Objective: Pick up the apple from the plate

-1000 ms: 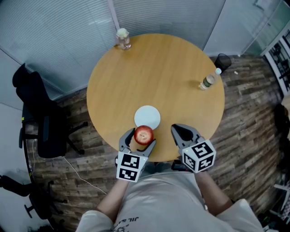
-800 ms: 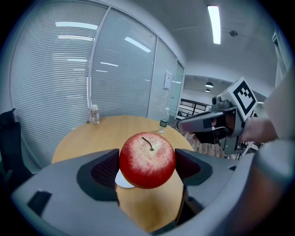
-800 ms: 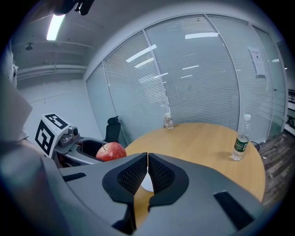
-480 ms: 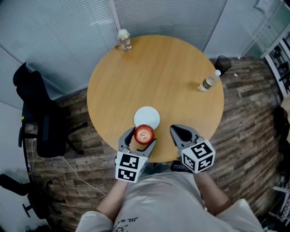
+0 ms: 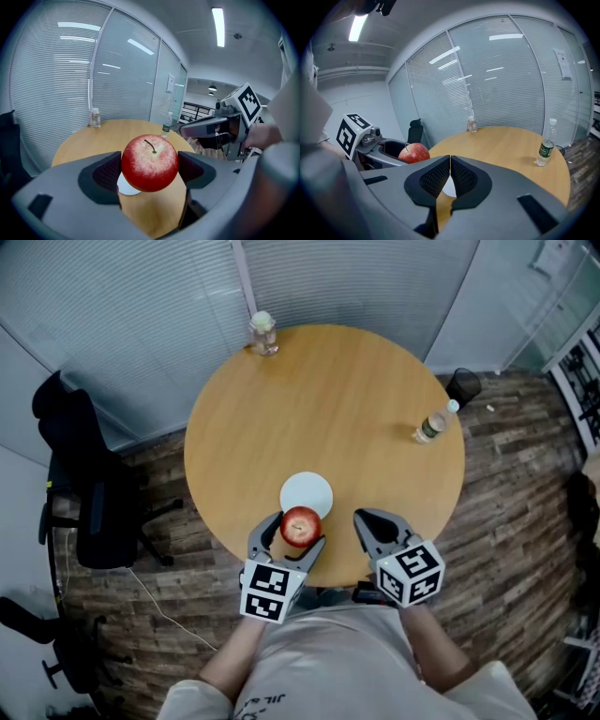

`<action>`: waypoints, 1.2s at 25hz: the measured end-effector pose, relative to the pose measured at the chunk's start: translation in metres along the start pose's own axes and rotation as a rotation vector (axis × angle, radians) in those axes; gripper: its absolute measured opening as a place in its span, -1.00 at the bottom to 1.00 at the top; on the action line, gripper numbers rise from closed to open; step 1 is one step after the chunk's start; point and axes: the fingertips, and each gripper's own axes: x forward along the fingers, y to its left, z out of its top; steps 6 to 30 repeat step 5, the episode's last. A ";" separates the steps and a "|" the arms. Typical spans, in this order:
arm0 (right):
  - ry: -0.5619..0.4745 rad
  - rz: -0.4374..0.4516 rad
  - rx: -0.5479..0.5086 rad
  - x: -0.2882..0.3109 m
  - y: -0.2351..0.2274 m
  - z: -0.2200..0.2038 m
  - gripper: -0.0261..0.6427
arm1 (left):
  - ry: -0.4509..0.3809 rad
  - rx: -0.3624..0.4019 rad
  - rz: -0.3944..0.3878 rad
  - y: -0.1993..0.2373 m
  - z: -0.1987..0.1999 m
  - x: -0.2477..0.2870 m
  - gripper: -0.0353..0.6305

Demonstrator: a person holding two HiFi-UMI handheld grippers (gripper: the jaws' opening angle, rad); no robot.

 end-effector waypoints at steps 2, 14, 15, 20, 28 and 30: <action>0.000 0.000 0.001 0.000 0.000 0.000 -0.83 | 0.002 -0.004 -0.002 -0.001 -0.001 0.000 0.24; 0.001 0.001 0.002 -0.001 0.001 -0.002 -0.83 | 0.004 -0.014 -0.006 -0.002 -0.004 0.000 0.24; 0.001 0.001 0.002 -0.001 0.001 -0.002 -0.83 | 0.004 -0.014 -0.006 -0.002 -0.004 0.000 0.24; 0.001 0.001 0.002 -0.001 0.001 -0.002 -0.83 | 0.004 -0.014 -0.006 -0.002 -0.004 0.000 0.24; 0.001 0.001 0.002 -0.001 0.001 -0.002 -0.83 | 0.004 -0.014 -0.006 -0.002 -0.004 0.000 0.24; 0.001 0.001 0.002 -0.001 0.001 -0.002 -0.83 | 0.004 -0.014 -0.006 -0.002 -0.004 0.000 0.24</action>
